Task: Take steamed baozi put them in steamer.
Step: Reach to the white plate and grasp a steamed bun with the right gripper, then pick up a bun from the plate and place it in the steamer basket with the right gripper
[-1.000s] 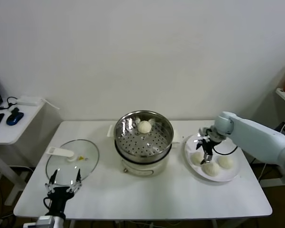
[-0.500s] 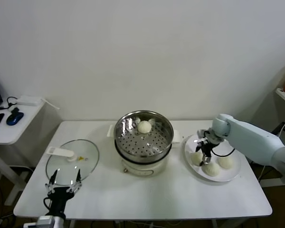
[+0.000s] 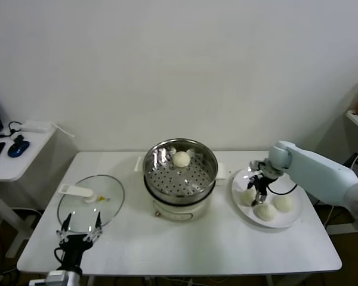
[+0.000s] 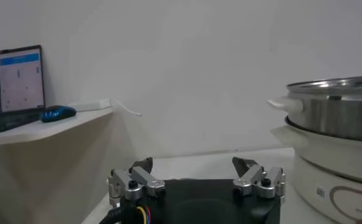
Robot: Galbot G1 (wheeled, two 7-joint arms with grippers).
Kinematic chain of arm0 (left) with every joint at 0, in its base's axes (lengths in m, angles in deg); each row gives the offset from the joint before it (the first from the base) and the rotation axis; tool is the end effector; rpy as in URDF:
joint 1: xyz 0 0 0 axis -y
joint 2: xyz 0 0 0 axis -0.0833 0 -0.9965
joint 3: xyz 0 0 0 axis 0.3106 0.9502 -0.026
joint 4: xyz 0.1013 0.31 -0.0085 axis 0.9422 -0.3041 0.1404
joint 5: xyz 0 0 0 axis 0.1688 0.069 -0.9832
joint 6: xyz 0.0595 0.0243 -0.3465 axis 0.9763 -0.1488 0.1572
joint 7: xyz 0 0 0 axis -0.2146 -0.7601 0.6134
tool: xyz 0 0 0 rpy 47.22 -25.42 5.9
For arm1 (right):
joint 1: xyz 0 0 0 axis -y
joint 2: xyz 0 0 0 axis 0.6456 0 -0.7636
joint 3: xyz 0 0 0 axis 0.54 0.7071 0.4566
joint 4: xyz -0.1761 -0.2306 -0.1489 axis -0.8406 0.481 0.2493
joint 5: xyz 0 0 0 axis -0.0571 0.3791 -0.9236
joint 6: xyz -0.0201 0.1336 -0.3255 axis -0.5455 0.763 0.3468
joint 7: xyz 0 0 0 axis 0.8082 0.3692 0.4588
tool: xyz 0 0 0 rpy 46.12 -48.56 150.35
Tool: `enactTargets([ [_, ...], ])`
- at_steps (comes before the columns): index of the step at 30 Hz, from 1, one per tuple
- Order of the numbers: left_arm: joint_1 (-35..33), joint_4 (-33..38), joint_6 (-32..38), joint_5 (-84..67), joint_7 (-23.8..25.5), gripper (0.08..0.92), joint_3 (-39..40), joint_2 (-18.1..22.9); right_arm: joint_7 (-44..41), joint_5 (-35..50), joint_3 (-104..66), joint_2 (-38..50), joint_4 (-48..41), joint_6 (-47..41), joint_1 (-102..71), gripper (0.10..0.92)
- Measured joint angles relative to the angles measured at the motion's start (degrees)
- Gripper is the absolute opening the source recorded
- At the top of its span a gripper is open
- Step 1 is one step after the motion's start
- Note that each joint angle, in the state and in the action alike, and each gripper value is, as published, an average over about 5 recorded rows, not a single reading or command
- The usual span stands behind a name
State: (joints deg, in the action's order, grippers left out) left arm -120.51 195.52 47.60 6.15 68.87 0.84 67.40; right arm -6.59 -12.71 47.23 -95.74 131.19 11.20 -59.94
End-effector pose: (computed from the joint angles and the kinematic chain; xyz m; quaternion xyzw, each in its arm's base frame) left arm 0.1545 0.0799 -0.3281 0.0680 -0.9940 -0.0602 0.0609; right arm 0.5539 -0.1304 -0.2211 0.5257 -0.5496 0.4755 0.4422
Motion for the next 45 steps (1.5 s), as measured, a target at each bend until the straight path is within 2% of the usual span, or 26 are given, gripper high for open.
enactTargets([
  [11,0.0,0.6,-0.1,0.0,0.0,0.823,0.1,0.1,-0.6,6.5,6.6,1.0,3.9,-0.3,10.0,0.712],
  [25,-0.2,2.0,-0.8,0.6,-0.2,0.823,1.3,0.6,0.1,23.6,18.7,-2.6,10.8,-1.7,30.3,0.71],
  [34,-1.3,3.2,-0.6,1.2,-0.6,0.823,1.2,0.3,2.0,30.3,20.3,-8.6,11.4,-3.9,33.9,0.712],
  [45,-2.6,5.2,-0.1,2.6,-0.8,0.823,1.6,0.3,3.9,31.0,17.5,-20.0,5.9,-5.5,28.7,0.712],
])
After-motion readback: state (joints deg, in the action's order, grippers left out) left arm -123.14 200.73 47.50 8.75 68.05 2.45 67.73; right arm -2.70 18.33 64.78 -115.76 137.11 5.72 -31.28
